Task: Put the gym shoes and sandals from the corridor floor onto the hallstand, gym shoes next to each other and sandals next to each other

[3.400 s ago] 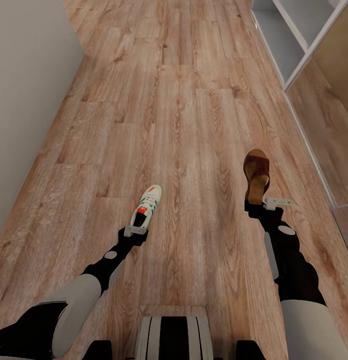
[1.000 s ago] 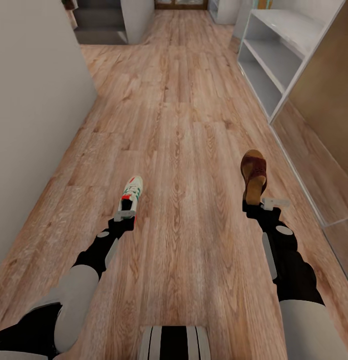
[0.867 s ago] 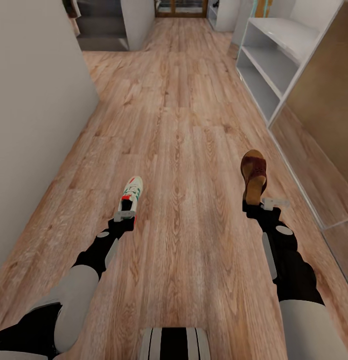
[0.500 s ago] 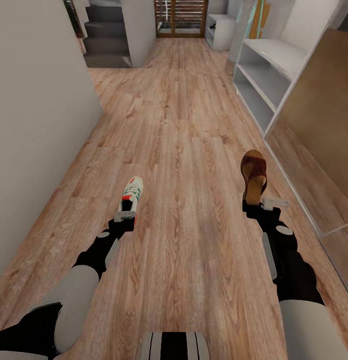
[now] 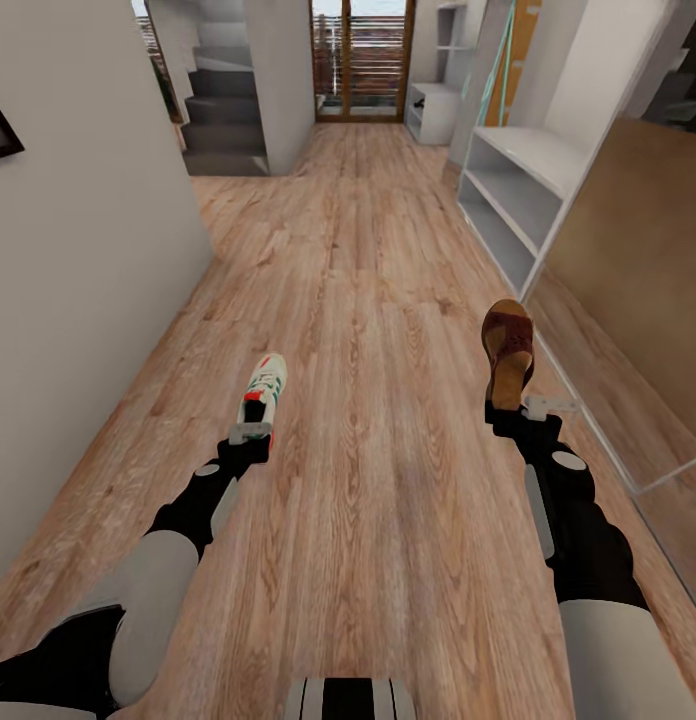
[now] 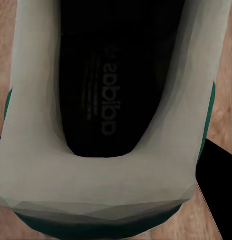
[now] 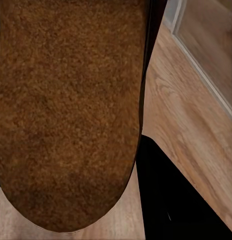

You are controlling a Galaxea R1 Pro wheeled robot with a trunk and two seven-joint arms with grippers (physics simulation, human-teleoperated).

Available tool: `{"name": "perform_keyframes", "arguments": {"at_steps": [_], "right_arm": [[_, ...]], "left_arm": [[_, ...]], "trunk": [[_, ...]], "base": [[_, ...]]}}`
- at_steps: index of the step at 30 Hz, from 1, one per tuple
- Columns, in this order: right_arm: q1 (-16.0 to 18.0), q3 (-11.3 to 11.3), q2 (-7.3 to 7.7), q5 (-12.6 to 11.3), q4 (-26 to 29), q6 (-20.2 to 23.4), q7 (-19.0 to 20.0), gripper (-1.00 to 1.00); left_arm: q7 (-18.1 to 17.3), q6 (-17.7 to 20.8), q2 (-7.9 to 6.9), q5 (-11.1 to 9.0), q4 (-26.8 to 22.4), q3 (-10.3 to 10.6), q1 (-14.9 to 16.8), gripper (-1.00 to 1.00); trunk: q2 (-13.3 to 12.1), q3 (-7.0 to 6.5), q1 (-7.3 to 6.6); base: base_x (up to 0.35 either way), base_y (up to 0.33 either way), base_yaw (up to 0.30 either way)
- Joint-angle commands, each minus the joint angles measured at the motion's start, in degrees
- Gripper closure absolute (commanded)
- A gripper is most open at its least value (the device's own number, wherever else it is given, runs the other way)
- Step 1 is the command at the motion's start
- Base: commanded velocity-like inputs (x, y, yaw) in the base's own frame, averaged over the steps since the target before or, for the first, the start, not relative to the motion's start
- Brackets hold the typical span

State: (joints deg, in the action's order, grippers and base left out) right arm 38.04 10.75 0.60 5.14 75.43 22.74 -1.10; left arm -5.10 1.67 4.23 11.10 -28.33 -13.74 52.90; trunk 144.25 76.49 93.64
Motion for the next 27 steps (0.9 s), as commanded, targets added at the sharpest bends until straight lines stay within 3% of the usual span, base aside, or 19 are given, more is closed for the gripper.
{"name": "perform_keyframes", "arguments": {"at_steps": [1,27], "right_arm": [[0.02,-0.03,0.01,0.31,0.05,0.38,-0.04,1.00],[0.02,-0.03,0.01,0.31,0.07,0.38,-0.04,1.00]], "left_arm": [[-0.52,0.18,0.08,0.59,0.02,-0.50,0.01,1.00],[-0.55,0.18,0.08,0.59,0.47,-0.50,0.03,1.00]], "trunk": [[0.00,-0.28,-0.03],[-0.35,-8.50,-0.70]], "base": [[0.000,0.000,0.000],[0.000,0.000,0.000]]}}
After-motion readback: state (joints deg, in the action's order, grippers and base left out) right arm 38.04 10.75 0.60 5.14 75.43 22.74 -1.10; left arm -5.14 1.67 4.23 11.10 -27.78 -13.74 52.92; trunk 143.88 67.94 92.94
